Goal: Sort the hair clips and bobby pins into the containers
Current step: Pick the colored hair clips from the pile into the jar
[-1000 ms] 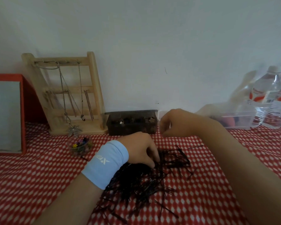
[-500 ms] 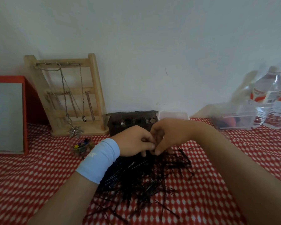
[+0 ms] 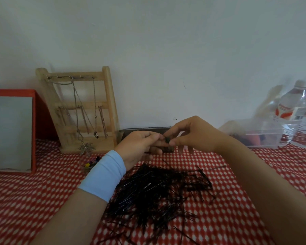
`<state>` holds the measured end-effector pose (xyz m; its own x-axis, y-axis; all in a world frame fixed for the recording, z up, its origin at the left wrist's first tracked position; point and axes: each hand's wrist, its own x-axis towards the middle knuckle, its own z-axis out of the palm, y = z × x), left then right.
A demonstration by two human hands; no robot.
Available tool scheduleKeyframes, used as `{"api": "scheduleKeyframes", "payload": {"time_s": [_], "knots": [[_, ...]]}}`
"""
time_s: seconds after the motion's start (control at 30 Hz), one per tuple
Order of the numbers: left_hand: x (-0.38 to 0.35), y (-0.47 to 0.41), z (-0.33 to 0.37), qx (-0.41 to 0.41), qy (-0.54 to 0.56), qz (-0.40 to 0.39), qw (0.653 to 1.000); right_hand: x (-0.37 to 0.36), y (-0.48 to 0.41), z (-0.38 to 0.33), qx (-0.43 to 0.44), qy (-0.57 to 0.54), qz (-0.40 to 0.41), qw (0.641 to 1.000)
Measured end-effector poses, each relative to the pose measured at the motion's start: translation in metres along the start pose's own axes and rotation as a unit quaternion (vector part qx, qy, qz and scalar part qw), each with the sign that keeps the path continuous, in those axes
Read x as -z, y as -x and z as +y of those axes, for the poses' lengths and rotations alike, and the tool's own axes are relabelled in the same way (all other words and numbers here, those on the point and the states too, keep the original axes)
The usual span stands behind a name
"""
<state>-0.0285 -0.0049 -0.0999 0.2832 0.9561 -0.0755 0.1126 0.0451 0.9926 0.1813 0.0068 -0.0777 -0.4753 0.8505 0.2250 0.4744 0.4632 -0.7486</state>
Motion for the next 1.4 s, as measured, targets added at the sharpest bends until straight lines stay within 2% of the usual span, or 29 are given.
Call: {"api": "scheduleKeyframes", "payload": {"time_s": [0.13, 0.2, 0.3, 0.43, 0.53, 0.67, 0.77, 0.87, 0.93, 1.0, 1.07, 1.13, 1.2, 1.27, 1.33, 1.4], "knots": [[0.012, 0.011, 0.008, -0.012, 0.013, -0.009, 1.0, -0.011, 0.0, -0.007, 0.005, -0.027, 0.027, 0.999], [0.028, 0.02, 0.011, -0.039, -0.087, 0.017, 0.995, -0.027, -0.008, -0.013, 0.011, -0.042, 0.041, 0.998], [0.069, 0.032, 0.001, -0.072, -0.289, 0.103, 0.949, -0.06, -0.031, -0.026, 0.016, 0.017, 0.026, 0.999], [0.118, 0.053, -0.028, -0.033, -0.375, 0.176, 0.909, -0.108, -0.07, -0.047, 0.075, 0.194, -0.031, 0.978], [0.14, 0.067, -0.05, 0.006, -0.458, 0.188, 0.869, -0.138, -0.093, -0.056, 0.082, 0.218, -0.057, 0.971], [0.151, 0.072, -0.065, -0.002, -0.356, 0.145, 0.923, -0.161, -0.107, -0.064, 0.095, 0.222, -0.08, 0.967], [0.152, 0.07, -0.068, -0.002, -0.323, 0.154, 0.934, -0.162, -0.105, -0.059, 0.096, 0.21, -0.093, 0.969], [0.149, 0.068, -0.07, -0.037, -0.385, 0.181, 0.904, -0.152, -0.093, -0.053, 0.062, 0.235, -0.066, 0.968], [0.143, 0.069, -0.068, -0.105, -0.435, 0.228, 0.865, -0.146, -0.076, -0.049, 0.048, 0.279, -0.049, 0.958], [0.134, 0.072, -0.061, -0.183, -0.438, 0.266, 0.839, -0.148, -0.056, -0.047, 0.032, 0.3, -0.062, 0.951], [0.126, 0.077, -0.054, -0.216, -0.432, 0.249, 0.839, -0.156, -0.036, -0.046, 0.002, 0.292, -0.116, 0.949], [0.118, 0.083, -0.05, -0.2, -0.479, 0.178, 0.836, -0.166, -0.02, -0.042, -0.023, 0.311, -0.201, 0.929], [0.112, 0.086, -0.051, -0.149, -0.581, 0.1, 0.794, -0.168, -0.009, -0.035, -0.035, 0.347, -0.264, 0.899], [0.11, 0.086, -0.055, -0.088, -0.663, 0.045, 0.742, -0.162, -0.005, -0.026, -0.028, 0.36, -0.27, 0.893], [0.108, 0.084, -0.064, -0.039, -0.7, 0.007, 0.713, -0.154, -0.002, -0.023, -0.025, 0.373, -0.263, 0.89], [0.104, 0.082, -0.069, -0.024, -0.718, 0.013, 0.696, -0.147, 0.003, -0.022, -0.032, 0.395, -0.254, 0.883]]}}
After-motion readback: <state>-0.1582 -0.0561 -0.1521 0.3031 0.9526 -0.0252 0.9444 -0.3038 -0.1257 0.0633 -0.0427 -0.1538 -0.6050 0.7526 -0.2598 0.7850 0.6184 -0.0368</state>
